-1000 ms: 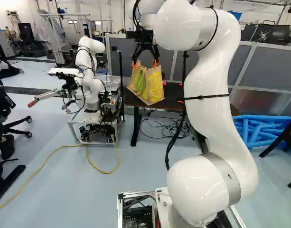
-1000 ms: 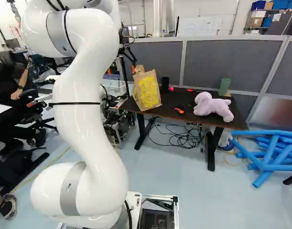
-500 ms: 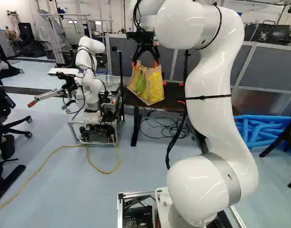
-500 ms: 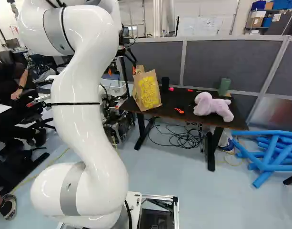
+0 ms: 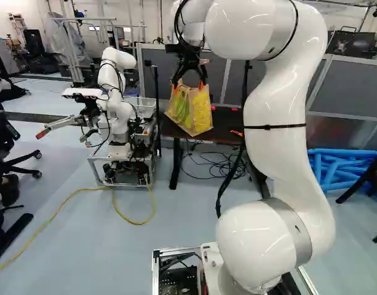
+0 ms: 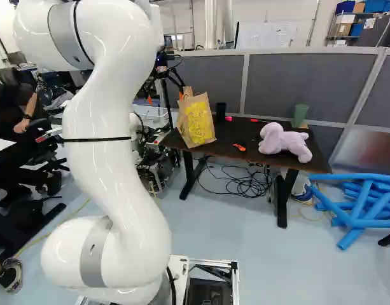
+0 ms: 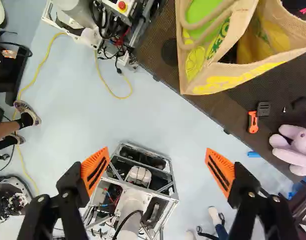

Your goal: Pick up the bag on the ground and place it on the table

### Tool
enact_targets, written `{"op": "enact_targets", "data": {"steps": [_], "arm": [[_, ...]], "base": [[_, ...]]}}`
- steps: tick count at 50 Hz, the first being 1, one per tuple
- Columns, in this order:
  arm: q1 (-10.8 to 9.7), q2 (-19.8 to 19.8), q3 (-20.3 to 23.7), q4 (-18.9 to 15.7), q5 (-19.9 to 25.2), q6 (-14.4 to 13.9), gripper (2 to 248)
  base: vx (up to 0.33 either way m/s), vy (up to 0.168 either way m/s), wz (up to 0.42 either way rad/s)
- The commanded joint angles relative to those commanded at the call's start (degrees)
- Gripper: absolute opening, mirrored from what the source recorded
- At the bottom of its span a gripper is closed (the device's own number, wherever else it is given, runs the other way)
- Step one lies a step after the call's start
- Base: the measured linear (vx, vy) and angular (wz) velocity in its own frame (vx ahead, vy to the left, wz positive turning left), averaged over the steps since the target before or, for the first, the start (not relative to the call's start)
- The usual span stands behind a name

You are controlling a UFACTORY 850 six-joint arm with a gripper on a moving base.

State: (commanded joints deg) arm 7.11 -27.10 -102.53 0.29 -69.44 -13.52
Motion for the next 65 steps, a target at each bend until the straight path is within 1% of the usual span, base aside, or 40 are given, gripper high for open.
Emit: {"op": "enact_targets", "data": {"steps": [16, 33, 49, 65], "arm": [[-0.4, 2.7, 6.1, 0.0, 7.5, 0.8, 247], [-1.0, 6.2, 14.1, 0.0, 17.2, 1.9, 247], [-1.7, 10.1, 22.9, -0.1, 28.1, 3.2, 247], [-2.4, 14.7, 33.2, -0.1, 40.6, 4.6, 247]], "base": [[0.000, 0.000, 0.000], [0.000, 0.000, 0.000], [0.000, 0.000, 0.000], [0.000, 0.000, 0.000]]}}
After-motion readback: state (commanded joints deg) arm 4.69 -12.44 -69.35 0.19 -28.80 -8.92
